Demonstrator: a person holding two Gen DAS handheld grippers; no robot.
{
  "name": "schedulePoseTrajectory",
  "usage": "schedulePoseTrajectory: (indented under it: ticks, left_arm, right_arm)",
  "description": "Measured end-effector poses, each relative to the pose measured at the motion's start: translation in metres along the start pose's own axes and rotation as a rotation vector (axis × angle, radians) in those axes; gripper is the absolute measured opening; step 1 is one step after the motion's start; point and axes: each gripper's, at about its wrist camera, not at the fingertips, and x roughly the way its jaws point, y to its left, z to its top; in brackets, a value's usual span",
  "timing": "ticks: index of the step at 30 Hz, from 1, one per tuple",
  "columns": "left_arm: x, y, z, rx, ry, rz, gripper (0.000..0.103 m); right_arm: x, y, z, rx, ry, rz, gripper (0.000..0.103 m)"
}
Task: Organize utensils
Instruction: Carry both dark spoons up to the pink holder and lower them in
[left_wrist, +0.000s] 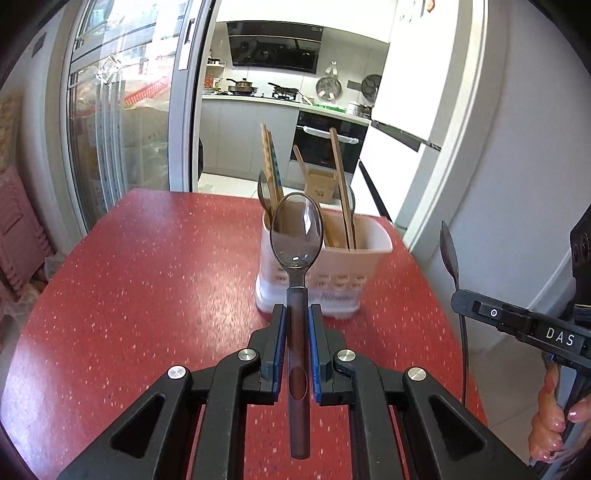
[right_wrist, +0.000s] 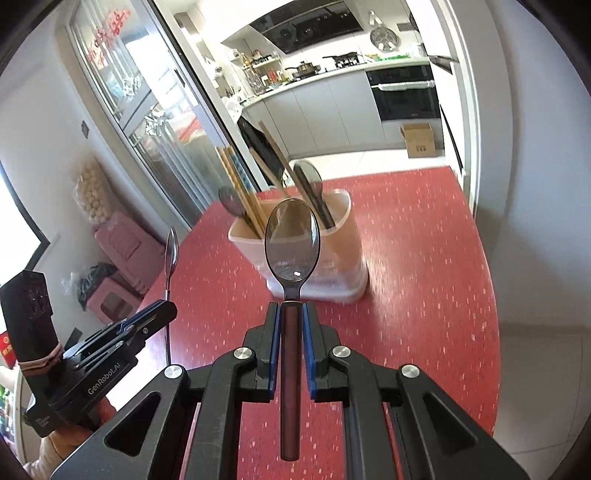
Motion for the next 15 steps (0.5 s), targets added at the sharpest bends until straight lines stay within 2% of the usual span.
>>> schedulePoseTrajectory:
  ticks: [15]
  left_arm:
    - [0.037, 0.017, 0.050, -0.047, -0.071, 0.023, 0.040]
  right_arm:
    - [0.027, -0.012, 0.056, -0.004, -0.050, 0.006, 0.013]
